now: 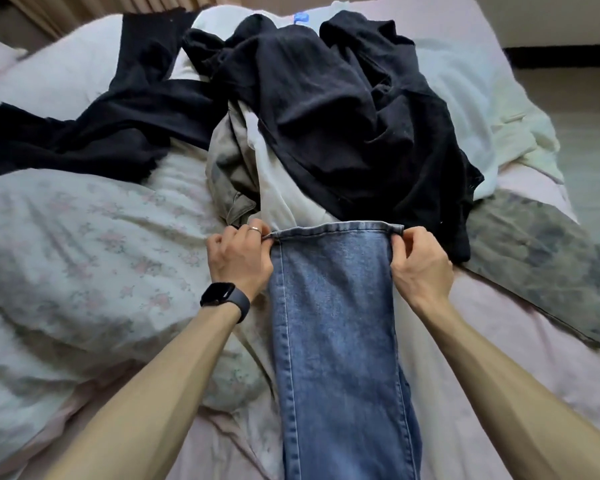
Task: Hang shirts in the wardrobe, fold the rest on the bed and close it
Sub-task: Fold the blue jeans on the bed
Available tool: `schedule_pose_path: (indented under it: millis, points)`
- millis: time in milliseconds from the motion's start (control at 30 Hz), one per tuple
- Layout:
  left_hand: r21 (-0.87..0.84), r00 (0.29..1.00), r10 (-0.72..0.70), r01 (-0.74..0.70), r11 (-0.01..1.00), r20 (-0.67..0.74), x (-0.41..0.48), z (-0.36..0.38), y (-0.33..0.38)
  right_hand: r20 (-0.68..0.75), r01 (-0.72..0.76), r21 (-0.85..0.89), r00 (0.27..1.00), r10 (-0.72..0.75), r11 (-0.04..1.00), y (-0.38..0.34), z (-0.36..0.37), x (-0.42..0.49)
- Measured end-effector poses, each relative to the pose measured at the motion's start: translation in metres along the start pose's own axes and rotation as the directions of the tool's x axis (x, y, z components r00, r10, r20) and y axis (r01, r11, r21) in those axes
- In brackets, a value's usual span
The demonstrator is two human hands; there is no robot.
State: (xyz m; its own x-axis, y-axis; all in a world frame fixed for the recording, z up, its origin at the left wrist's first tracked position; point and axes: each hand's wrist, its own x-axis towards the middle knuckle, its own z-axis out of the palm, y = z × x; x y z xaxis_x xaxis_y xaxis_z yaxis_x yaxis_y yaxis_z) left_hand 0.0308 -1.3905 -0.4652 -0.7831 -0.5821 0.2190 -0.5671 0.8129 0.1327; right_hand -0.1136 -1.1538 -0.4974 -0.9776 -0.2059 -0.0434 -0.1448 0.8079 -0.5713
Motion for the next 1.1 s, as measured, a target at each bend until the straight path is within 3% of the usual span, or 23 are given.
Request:
schedule_pose_path:
  millis: [67,133,267,367,400,467,533,633,767,867,933,1000,1100]
  points:
    - [0.024,0.995,-0.076,0.075,0.997,0.065,0.011,0.005,0.005,0.03,-0.004,-0.092,1.0,0.007,0.996,-0.004,0.006,0.01]
    - [0.057,0.996,-0.047,0.043,0.997,0.082,0.015,0.012,0.011,0.031,0.042,-0.168,0.999,-0.037,0.985,-0.002,0.011,0.012]
    - [-0.038,0.999,-0.002,0.001,0.999,-0.035,-0.004,0.008,0.021,-0.038,0.074,-0.132,0.996,-0.079,0.989,0.002,0.008,-0.003]
    - [-0.074,0.965,0.215,-0.228,0.971,-0.151,-0.047,0.009,0.032,-0.207,0.195,-0.108,0.955,-0.214,0.975,0.005,0.009,-0.032]
    - [-0.063,0.944,0.314,-0.321,0.945,-0.1,-0.062,0.013,0.038,-0.232,0.306,-0.138,0.915,-0.331,0.942,0.004,0.013,-0.042]
    - [-0.026,0.909,0.408,-0.408,0.913,0.086,-0.08,0.026,0.05,-0.12,0.532,-0.21,0.819,-0.561,0.821,0.001,0.027,-0.054]
    - [0.029,0.92,0.329,-0.343,0.939,0.214,-0.074,0.043,0.054,0.074,0.631,-0.274,0.766,-0.638,0.726,-0.001,0.041,-0.05]
    - [0.141,0.911,0.249,-0.308,0.941,0.33,-0.048,0.065,0.038,0.269,0.587,-0.382,0.81,-0.522,0.714,0.014,0.057,-0.025]
    - [0.216,0.873,0.297,-0.399,0.891,0.386,-0.028,0.073,0.023,0.326,0.477,-0.467,0.876,-0.356,0.745,0.026,0.062,-0.011]
    - [0.166,0.929,0.15,-0.216,0.962,0.34,-0.061,0.059,0.036,0.311,0.349,-0.476,0.925,-0.217,0.807,0.032,0.053,-0.05]
    - [0.074,0.913,0.124,-0.166,0.983,0.388,-0.115,0.044,0.045,0.348,0.338,-0.415,0.917,-0.196,0.845,0.045,0.037,-0.099]
    - [-0.045,0.871,0.224,-0.228,0.973,0.437,-0.192,0.022,0.052,0.378,0.393,-0.356,0.89,-0.254,0.848,0.06,0.019,-0.169]
    - [-0.113,0.783,0.266,-0.246,0.963,0.563,-0.291,-0.004,0.056,0.5,0.542,-0.308,0.791,-0.352,0.782,0.089,0.001,-0.27]
